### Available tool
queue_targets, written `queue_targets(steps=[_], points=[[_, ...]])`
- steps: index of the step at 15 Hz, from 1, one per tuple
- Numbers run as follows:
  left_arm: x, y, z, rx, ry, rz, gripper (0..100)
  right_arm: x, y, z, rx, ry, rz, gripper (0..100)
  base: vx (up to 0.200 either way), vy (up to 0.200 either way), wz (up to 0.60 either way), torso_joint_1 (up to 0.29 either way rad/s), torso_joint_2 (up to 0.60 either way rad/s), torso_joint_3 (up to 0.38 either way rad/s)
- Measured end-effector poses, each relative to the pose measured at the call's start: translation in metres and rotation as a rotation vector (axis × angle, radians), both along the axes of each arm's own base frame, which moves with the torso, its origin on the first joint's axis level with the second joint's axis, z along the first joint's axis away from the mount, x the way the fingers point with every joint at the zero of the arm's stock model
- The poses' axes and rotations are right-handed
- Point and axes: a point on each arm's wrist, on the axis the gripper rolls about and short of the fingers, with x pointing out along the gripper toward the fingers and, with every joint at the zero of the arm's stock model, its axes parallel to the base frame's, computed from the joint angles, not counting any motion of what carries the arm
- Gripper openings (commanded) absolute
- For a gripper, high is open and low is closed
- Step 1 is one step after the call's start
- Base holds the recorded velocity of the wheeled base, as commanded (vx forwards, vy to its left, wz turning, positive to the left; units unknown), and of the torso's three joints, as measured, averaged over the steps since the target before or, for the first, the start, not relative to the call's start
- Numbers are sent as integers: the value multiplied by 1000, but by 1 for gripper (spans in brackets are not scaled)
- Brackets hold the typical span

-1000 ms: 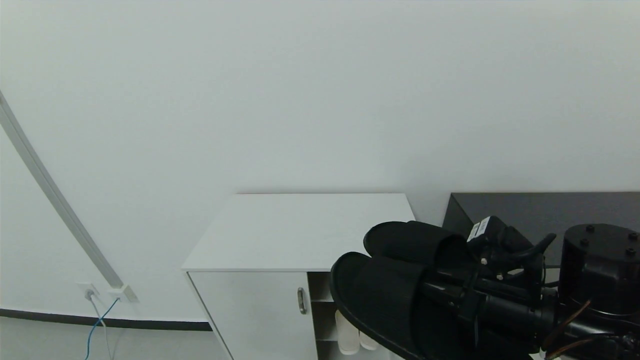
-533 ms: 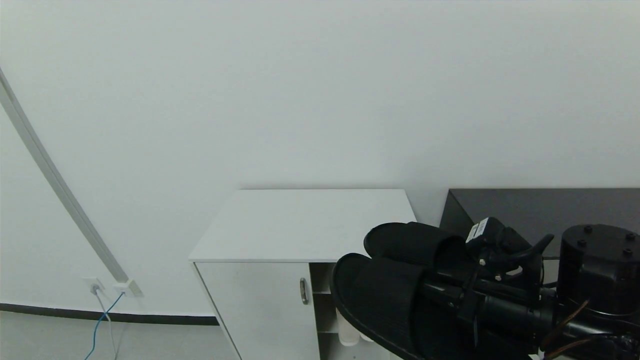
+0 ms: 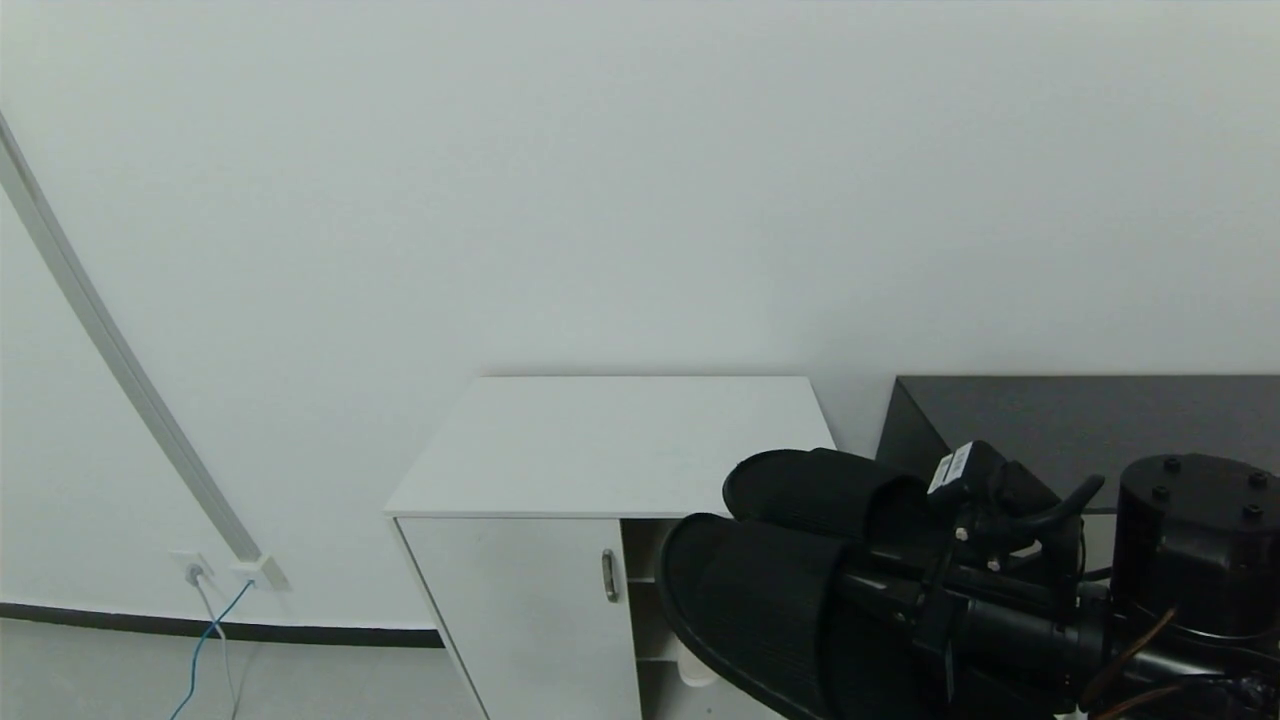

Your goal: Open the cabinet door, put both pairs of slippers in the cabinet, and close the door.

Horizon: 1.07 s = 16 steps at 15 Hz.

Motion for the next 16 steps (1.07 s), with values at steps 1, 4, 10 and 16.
queue_targets(steps=[1, 4, 10, 16], points=[[0, 0, 0, 0, 0, 0, 0, 0, 0, -1, -2, 2, 0, 0, 0, 0, 0, 0, 0, 0], [0, 0, 0, 0, 0, 0, 0, -1, 0, -1, -4, 4, 4, 0, 0, 0, 0, 0, 0, 0], [0, 0, 0, -1, 0, 0, 0, -4, 1, -3, -8, 8, 16, 0, 0, 0, 0, -122, 277, 148], [0, 0, 0, -2, 0, 0, 0, -4, 2, -3, -9, 10, 17, 0, 0, 0, 0, -155, 345, 185]])
